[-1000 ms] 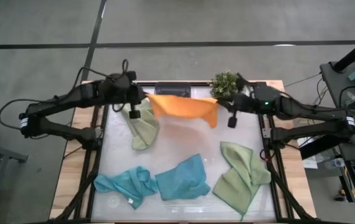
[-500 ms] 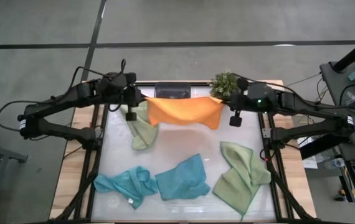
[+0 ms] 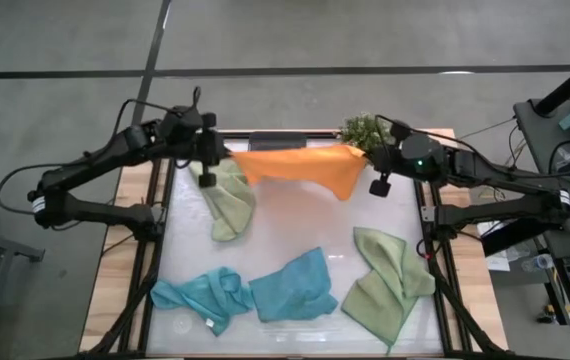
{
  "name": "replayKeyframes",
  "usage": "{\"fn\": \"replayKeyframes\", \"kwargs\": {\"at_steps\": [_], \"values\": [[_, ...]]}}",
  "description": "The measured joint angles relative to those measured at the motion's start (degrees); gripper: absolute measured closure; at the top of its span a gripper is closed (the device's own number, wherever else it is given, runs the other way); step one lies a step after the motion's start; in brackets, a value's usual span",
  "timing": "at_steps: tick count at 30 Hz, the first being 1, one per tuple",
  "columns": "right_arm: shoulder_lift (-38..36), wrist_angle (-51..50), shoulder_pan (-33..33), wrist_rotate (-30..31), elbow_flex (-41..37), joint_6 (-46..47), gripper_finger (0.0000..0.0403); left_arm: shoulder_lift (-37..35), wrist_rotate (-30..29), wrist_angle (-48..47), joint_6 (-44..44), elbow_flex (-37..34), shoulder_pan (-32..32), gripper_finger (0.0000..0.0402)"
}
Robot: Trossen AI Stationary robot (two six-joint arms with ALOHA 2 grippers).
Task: Fold microfiber towels
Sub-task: Fold the orange microfiber towel
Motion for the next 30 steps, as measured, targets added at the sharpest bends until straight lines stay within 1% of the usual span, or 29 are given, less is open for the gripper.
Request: {"fn": "replayKeyframes", "kwargs": {"at_steps": [4,8,11,13,16,19,23,27,30], "values": [[-0.96,-2.24,0.03,-6.62,-2.57,5.97,0.0394,-0.05,4.19,-0.03,-5.80,-4.25,-2.21,0.0402],[-1.59,-3.30,1.12,-14.05,-6.47,11.06,0.0394,-0.22,4.66,1.13,-11.29,-8.82,-7.17,0.0402],[-1.98,-3.24,3.22,-18.91,-9.75,15.01,0.0394,-0.19,4.63,2.41,-15.16,-12.42,-12.14,0.0402],[-2.11,-3.20,4.93,-21.12,-11.82,18.14,0.0394,-0.07,4.67,6.18,-17.80,-15.02,-15.85,0.0402],[-1.82,-2.52,7.85,-23.90,-14.43,24.01,0.0394,-0.07,4.65,14.26,-22.72,-19.33,-21.14,0.0402],[-1.39,-0.90,11.24,-25.33,-17.49,29.65,0.0394,0.29,4.65,20.21,-26.76,-22.87,-25.54,0.0402],[-0.65,0.51,15.78,-25.34,-21.12,35.84,0.0394,1.57,4.40,25.59,-32.72,-26.23,-29.07,0.0402],[0.34,1.16,20.11,-25.35,-23.12,42.17,0.0394,3.43,4.30,26.97,-37.44,-28.06,-31.25,0.0402],[1.33,4.78,22.81,-25.28,-24.53,46.02,0.0394,5.48,4.35,26.28,-38.82,-28.34,-32.35,0.0402]]}}
